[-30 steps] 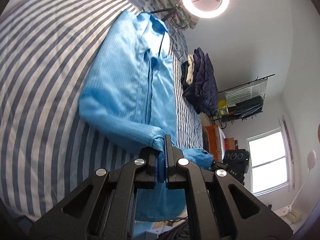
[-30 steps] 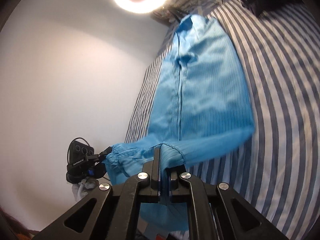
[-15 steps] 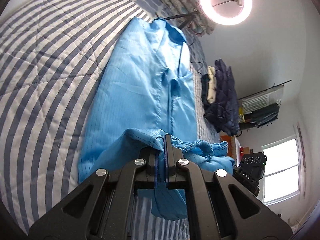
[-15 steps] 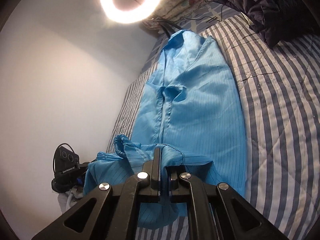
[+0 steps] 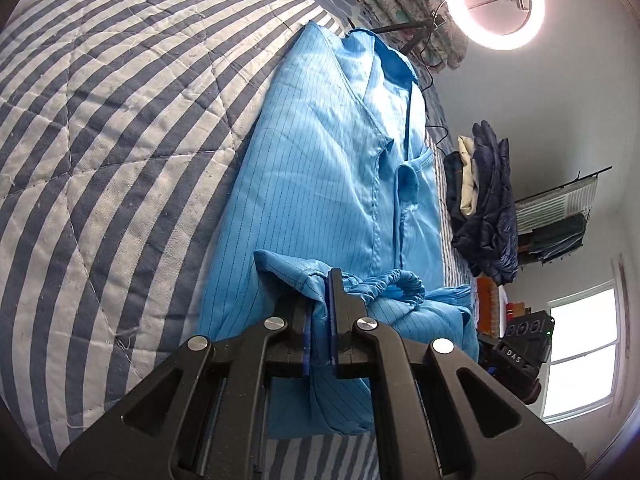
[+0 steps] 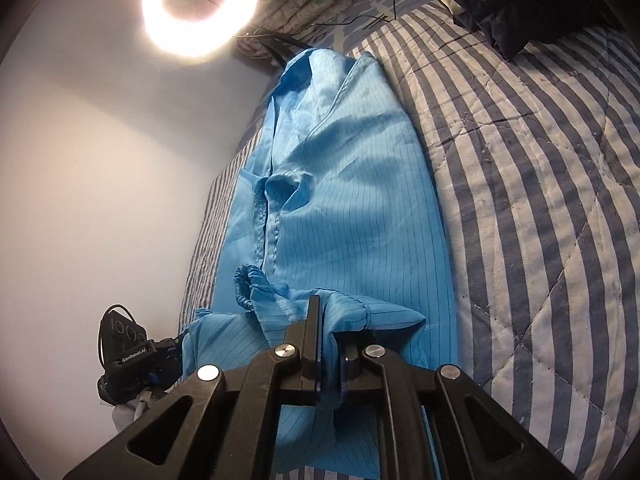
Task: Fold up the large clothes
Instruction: 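Fold the hem up toward the collar with both tools, then open them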
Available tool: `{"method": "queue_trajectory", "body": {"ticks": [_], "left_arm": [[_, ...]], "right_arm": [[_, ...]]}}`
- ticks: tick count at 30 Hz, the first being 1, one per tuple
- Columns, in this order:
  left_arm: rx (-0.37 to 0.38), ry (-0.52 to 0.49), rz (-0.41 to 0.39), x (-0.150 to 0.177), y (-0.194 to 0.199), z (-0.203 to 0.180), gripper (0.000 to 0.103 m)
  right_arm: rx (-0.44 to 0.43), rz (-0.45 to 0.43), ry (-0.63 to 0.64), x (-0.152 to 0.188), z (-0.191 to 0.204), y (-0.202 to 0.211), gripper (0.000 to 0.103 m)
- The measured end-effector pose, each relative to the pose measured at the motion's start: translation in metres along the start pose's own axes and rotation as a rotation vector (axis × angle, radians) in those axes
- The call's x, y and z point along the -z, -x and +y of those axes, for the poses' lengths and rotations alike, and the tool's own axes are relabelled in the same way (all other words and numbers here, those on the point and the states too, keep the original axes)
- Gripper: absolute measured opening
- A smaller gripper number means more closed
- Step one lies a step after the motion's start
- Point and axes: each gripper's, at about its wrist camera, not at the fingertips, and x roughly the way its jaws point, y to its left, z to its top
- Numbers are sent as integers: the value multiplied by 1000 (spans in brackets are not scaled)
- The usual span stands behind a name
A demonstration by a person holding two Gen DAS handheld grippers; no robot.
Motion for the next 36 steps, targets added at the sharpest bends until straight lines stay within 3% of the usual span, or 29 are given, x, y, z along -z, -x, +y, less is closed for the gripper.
{"method": "queue_trajectory", "body": {"ticks": [1,3,4,6,8,9,15,17,20,26,29,36], "left_arm": [[-6,-3,3,0,0,0,3],[-17,-5,3,-1,1,0,22],[-11,-3,0,-1,2,-1,26],[-1,3,-13,-2,7,-2,46],[3,-16,-40,-3,16,-6,55],[-5,-34,-56,-2,21,-9,57],[3,-166,-75,7,51,-26,57],[9,-222,-42,14,53,-31,57],[12,-282,34,25,44,-35,57],[-96,-294,97,25,6,-36,57],[-111,-251,67,12,-3,-33,57],[-151,-237,-39,-23,-15,-37,57]], "right_arm": [[13,2,7,0,1,0,8],[24,4,13,-1,3,0,16],[23,6,8,-1,2,1,25],[13,17,-3,-3,1,4,33],[-3,12,-4,-5,1,13,50],[-1,0,3,-6,3,20,52],[-39,-36,168,0,27,63,52],[-28,7,245,9,34,61,49],[-10,104,320,25,39,42,33],[130,270,487,45,52,-14,25],[176,242,518,39,59,-25,25],[221,12,417,-6,60,-21,26]]}}
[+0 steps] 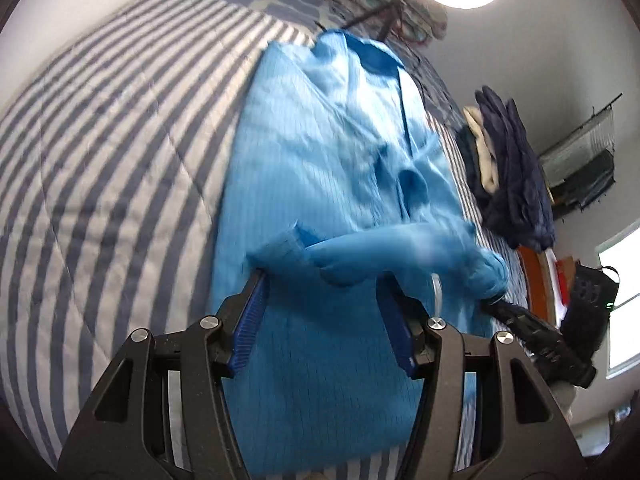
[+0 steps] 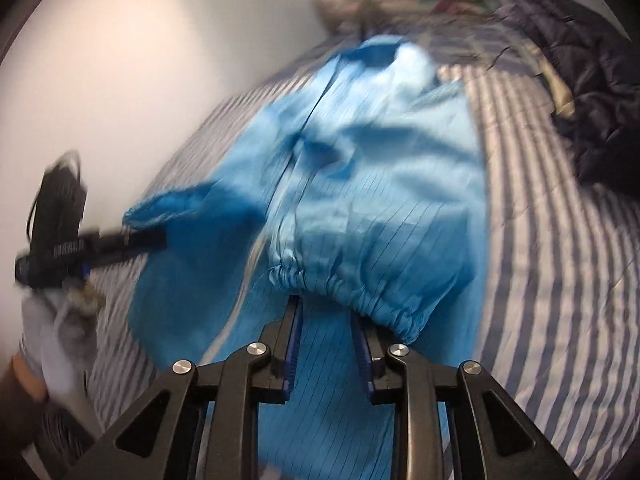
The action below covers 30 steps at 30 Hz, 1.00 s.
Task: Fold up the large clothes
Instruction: 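Fold the hem up toward the collar with both tools, then open them, then move both open tools to the folded coat's side edge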
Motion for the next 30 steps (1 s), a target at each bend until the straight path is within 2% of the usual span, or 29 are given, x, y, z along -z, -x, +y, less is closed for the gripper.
{"method": "queue_trajectory", "body": {"ticks": [4,9,14,18,19,22,24,25,28,30], "left_arm": [[-9,42,-26,-8,-2,8,57],[13,10,-42,-8,17,10,57],[29,3,-46,-1,32,6,57],[54,26,-54,-1,41,1,57],[53,26,-56,-1,43,0,57],[33,19,-57,0,49,4,57],[17,15,-55,0,52,8,57],[8,13,-54,1,54,12,57],[-21,17,-31,5,51,25,57],[-22,43,16,13,43,39,57]], "right_arm": [[-13,-67,-89,-16,-7,6,31],[30,-68,-45,-18,-5,11,32],[43,-89,-80,-26,-13,4,32],[-24,-110,-143,-42,-19,-2,38],[-39,-111,-141,-45,-18,-4,42],[-103,-130,-192,-49,-21,-6,52],[-150,-148,-255,-49,-26,-2,53],[-144,-150,-259,-49,-26,1,53],[-31,-104,-164,-46,-18,9,53],[29,-62,-102,-37,-15,12,53]]}}
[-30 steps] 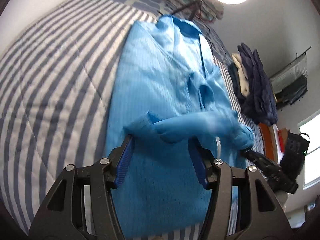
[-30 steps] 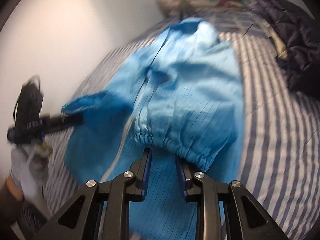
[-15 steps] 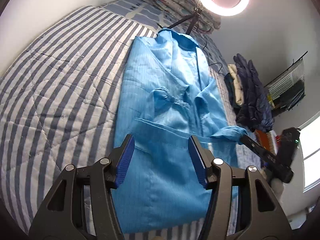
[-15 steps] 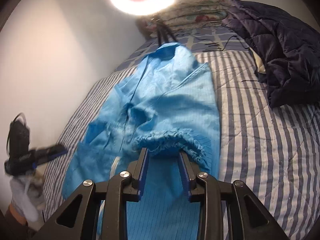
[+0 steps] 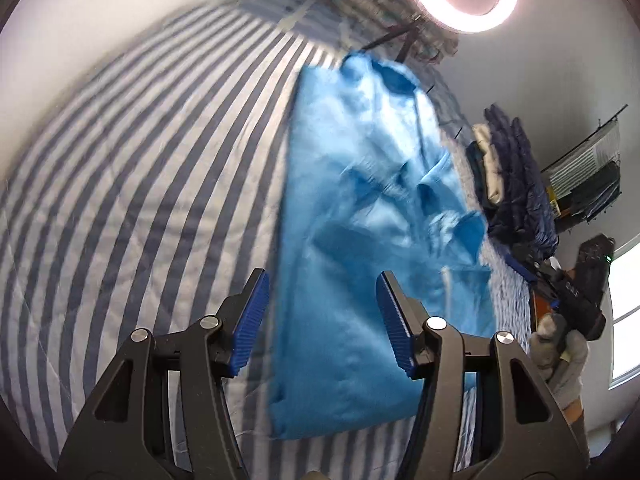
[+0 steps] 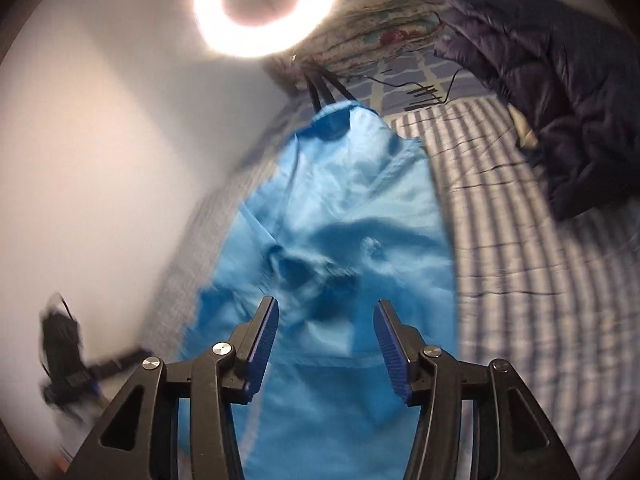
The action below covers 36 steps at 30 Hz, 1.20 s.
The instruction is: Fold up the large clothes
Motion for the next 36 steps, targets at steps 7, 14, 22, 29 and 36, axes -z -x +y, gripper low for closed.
{"method": "queue_trajectory", "body": {"ticks": [7,14,22,29,36], "left_arm": [[71,120,96,20,-24,32,58],[112,156,95,16,-29,35,59],[100,183,124,11,-43,31,14],[50,142,99,14,-31,14,4],[2,36,113,41,-2,2,3]], "right_arm": [[49,128,-25,46,-44,7,59],[-100,166,-152,68,-71,-8,60],[-153,165,-240,74,-67,-16,27],[-93,202,-261,76,-61,-2,4],[-26,270,-140,88,-35,24,3]]}}
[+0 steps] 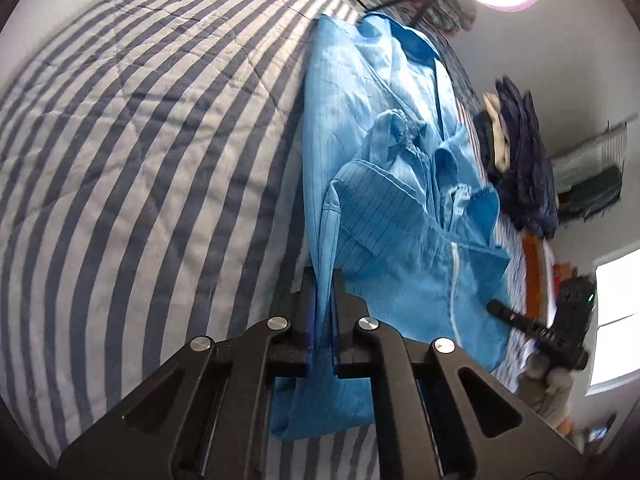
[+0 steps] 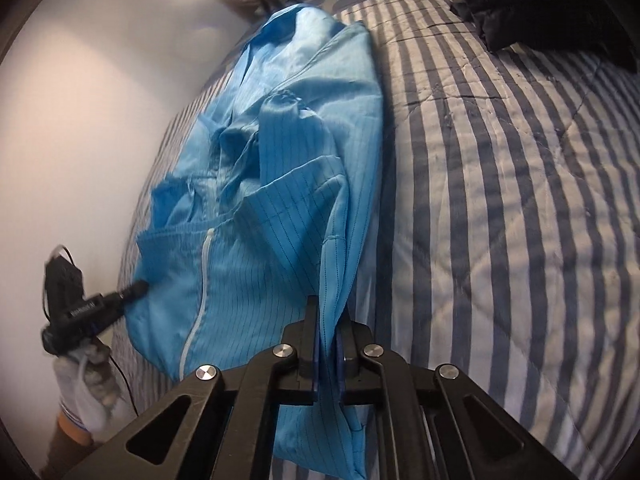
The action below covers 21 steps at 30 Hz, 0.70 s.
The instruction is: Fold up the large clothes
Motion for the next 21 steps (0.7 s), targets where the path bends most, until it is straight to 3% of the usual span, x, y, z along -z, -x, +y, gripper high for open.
{"method": "queue_trajectory", "body": {"ticks": [10,16,18,19,20,21], "left_arm": [[-28,-47,60,65,21,-1,3],[-78,-105,79,87,24,-8,6],[-83,-99,75,86,27,-9,12],[-78,-97,72,86,30,-10,12],[-72,-94,63,84,36,-10,13],[-64,-97,48,83,44,-9,13]], "right_arm": [[8,110,72,67,6,20,2],[28,147,119,78,9,20,3],[50,162,147,74,12,24,12],[75,161,174,69,13,28,23],[82,152,197,71,13,35,29],[80,137,227,67,17,43,29]]}}
